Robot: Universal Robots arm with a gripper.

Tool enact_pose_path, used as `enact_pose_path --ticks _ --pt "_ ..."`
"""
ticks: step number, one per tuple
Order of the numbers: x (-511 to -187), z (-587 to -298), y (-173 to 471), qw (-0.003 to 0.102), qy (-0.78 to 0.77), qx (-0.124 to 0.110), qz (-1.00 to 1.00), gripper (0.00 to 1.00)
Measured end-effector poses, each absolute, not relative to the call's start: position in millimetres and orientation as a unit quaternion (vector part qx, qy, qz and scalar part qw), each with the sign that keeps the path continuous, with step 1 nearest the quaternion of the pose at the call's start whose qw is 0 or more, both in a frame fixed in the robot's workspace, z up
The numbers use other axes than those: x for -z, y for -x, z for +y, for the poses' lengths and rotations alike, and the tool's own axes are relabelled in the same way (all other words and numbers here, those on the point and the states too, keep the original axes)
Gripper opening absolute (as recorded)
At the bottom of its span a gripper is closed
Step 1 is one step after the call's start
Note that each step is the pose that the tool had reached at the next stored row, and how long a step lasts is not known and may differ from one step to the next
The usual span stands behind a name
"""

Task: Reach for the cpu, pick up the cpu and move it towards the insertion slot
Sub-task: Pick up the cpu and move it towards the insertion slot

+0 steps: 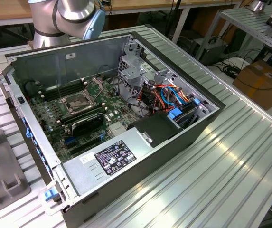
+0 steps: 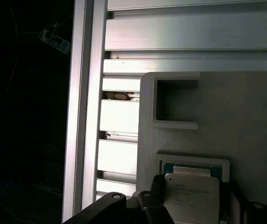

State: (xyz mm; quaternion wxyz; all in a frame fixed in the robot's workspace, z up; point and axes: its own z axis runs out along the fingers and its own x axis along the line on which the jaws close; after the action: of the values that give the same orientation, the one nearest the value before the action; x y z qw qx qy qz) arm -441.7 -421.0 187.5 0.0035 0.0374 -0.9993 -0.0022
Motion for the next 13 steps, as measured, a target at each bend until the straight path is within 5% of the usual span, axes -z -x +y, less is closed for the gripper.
enact_pose_path --ticks 13 --pt "-187.5 -422.8 441.7 0.004 -0.024 0.002 -1.000 0.55"
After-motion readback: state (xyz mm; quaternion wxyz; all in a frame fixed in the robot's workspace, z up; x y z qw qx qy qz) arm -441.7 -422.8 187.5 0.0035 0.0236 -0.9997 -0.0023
